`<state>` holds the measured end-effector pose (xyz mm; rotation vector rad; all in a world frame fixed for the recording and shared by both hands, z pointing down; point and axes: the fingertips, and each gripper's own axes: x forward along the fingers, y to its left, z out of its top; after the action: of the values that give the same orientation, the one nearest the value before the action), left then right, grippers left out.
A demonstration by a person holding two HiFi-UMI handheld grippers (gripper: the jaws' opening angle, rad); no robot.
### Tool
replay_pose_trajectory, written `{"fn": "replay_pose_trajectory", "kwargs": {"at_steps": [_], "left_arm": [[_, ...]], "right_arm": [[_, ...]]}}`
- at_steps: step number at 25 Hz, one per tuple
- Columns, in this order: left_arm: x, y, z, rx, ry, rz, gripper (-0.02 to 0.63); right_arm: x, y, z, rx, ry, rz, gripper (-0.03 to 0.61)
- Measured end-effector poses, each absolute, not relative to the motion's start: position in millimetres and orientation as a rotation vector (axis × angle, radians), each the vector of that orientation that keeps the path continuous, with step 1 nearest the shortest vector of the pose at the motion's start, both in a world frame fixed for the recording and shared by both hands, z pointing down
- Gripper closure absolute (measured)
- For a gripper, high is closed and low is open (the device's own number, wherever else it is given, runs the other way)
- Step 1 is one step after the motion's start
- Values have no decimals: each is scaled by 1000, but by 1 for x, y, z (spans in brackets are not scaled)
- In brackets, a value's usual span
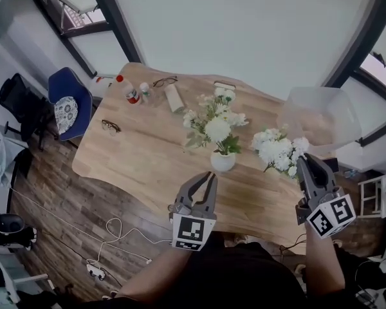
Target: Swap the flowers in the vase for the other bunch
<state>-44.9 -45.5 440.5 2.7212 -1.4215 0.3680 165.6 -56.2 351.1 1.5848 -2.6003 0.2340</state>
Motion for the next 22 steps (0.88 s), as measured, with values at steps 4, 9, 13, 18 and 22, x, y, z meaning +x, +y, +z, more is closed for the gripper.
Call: {"fn": "replay_pose_trajectory", "kwargs": {"at_steps": [4, 9, 13, 18, 22], "left_arm": [[-49, -66, 446, 2736, -1329, 290, 604], [-45, -86, 455, 2754, -1237, 266, 604], [-47, -99, 460, 2710, -1234, 246, 604], [-38, -112, 476, 2691, -1233, 225, 603], [-36, -122, 489, 2652, -1284, 215, 525]], "right_arm": [[157, -67, 349, 1645, -2521, 226, 512], [144, -73, 353, 1692, -2475, 240, 512], [146, -72, 359, 1707, -2449, 256, 512], [162, -84, 366, 1720, -2458, 250, 512], [167, -97, 383, 1692, -2498, 303, 512]]}}
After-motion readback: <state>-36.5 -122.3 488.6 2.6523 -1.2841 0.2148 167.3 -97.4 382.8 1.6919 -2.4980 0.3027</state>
